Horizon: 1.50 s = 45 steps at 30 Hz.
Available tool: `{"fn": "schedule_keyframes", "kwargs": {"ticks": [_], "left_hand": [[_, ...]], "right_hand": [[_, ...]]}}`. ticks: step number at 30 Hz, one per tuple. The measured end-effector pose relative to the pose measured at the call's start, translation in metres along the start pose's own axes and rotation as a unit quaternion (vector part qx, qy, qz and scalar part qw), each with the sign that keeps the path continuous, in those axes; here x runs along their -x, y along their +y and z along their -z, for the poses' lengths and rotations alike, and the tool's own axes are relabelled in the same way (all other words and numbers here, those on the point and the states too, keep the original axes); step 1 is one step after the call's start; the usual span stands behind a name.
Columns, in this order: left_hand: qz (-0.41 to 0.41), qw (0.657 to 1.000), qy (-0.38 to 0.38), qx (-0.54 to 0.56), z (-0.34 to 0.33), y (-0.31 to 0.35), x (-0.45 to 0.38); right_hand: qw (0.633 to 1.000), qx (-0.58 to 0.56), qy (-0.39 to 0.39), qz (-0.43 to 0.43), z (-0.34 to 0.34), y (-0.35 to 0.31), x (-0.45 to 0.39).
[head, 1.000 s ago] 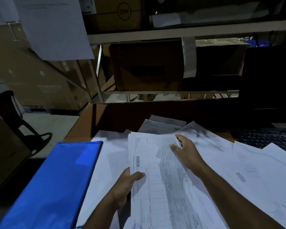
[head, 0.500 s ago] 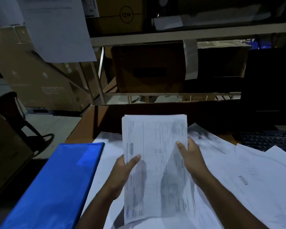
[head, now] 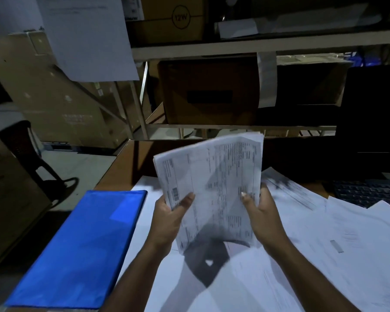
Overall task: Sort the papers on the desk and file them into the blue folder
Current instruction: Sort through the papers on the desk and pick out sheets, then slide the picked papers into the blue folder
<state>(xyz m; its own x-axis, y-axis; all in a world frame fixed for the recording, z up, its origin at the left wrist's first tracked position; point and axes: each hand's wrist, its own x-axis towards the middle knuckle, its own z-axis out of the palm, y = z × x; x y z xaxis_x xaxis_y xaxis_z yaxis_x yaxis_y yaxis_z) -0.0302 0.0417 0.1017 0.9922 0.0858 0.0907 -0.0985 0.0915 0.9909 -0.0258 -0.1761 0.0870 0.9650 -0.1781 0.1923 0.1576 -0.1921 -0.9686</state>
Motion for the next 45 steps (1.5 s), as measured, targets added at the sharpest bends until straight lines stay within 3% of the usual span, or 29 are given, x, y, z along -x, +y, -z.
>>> {"fn": "schedule_keyframes", "kwargs": {"ticks": [4, 9, 18, 24, 30, 35, 37, 41, 43, 45], "left_hand": [[-0.010, 1.000, 0.001, 0.001, 0.004, 0.004, -0.005], [0.073, 0.997, 0.002, -0.021, 0.008, -0.039, 0.010], [0.127, 0.991, 0.041, 0.005, 0.008, -0.050, 0.011], [0.090, 0.996, 0.027, 0.001, 0.021, -0.037, 0.011], [0.092, 0.993, 0.057, -0.054, 0.068, -0.037, 0.011], [0.127, 0.974, 0.164, -0.095, 0.117, -0.057, 0.018], [0.096, 0.952, 0.214, -0.197, 0.141, -0.066, 0.027], [0.078, 0.850, 0.250, -0.457, 0.176, -0.082, 0.046], [0.098, 0.825, 0.230, -0.506, 0.186, -0.091, 0.049], [0.097, 0.825, 0.220, -0.512, 0.190, -0.095, 0.050]], "right_hand": [[0.999, -0.034, 0.003, -0.004, 0.004, -0.013, -0.002], [0.998, -0.023, -0.036, -0.038, -0.004, 0.015, 0.022], [0.997, 0.039, -0.064, -0.018, -0.014, 0.020, 0.018], [0.990, 0.109, -0.087, 0.022, -0.016, 0.002, 0.004], [0.967, 0.000, -0.219, -0.127, -0.026, -0.001, 0.004], [0.948, -0.004, -0.212, -0.239, -0.049, 0.035, 0.014], [0.944, 0.003, -0.205, -0.257, -0.053, 0.046, 0.014], [0.942, 0.018, -0.199, -0.269, -0.057, 0.053, 0.013], [0.941, 0.015, -0.197, -0.275, -0.058, 0.051, 0.013], [0.939, 0.012, -0.197, -0.282, -0.059, 0.051, 0.015]]}}
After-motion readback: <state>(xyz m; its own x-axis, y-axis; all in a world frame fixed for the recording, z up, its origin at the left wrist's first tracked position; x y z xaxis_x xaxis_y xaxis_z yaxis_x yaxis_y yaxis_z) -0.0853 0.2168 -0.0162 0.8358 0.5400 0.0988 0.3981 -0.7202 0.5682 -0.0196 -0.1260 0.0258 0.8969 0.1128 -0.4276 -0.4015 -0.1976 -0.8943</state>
